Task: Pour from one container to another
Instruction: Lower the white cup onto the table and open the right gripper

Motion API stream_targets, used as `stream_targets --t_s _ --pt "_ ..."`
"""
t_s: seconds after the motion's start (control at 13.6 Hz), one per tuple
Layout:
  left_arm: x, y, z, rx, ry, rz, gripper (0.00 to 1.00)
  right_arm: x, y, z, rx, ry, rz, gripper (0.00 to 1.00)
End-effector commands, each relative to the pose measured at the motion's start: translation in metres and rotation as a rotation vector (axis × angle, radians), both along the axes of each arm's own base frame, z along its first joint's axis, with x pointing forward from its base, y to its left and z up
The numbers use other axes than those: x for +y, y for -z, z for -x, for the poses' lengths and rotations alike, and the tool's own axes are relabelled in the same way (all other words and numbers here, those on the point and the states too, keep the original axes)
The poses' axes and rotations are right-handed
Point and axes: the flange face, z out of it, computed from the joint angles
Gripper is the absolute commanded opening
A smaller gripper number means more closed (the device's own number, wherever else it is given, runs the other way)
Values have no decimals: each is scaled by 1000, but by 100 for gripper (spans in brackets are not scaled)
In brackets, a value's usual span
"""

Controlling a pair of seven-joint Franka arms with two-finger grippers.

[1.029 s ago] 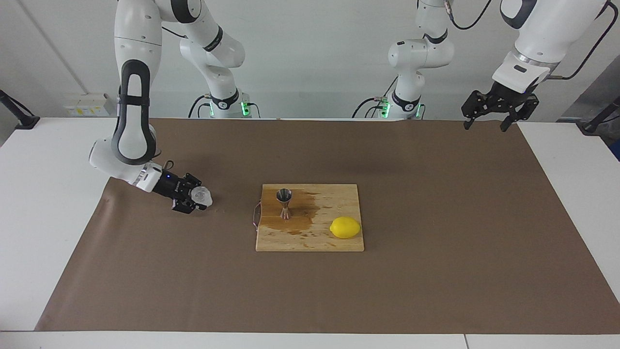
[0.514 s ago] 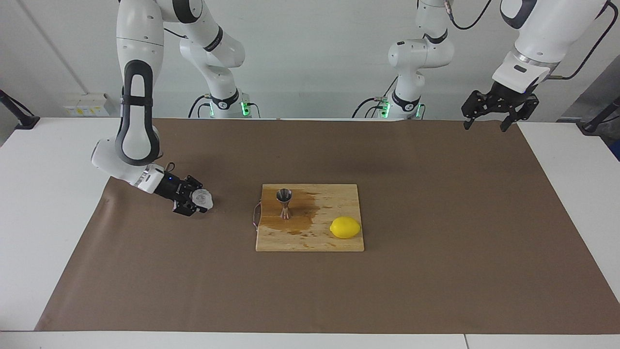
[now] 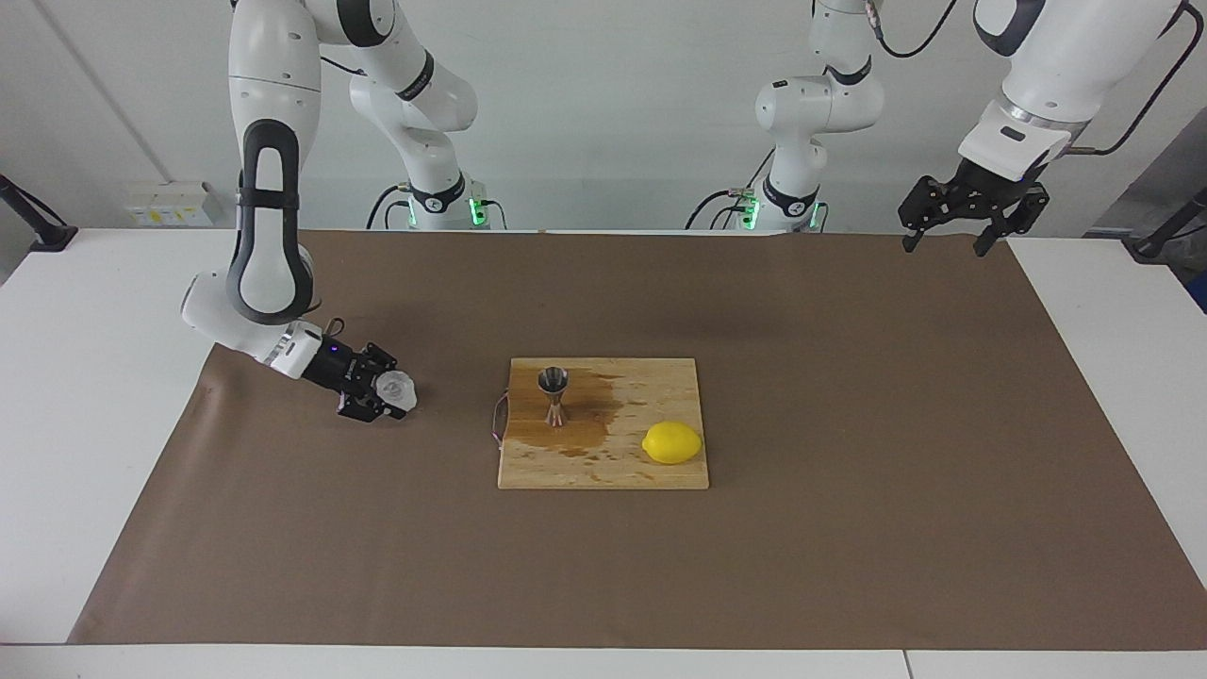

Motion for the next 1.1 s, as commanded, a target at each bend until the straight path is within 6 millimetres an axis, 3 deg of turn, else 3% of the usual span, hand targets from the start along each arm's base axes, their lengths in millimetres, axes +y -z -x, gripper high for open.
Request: stream_targets --t_s 0.0,0.15,0.29,0.66,1.03 --pt "3 -2 6 5 1 5 100 1 -47 -3 36 20 75 100" --pt "3 -2 6 7 1 5 100 8 -93 -1 76 24 155 100" --pt "3 -2 6 5 1 5 100 12 -120 7 174 67 201 100" --pt "3 -2 6 5 1 5 100 13 -144 9 379 280 331 100" --pt "3 -2 6 7 1 5 100 45 -156 -1 506 514 577 100"
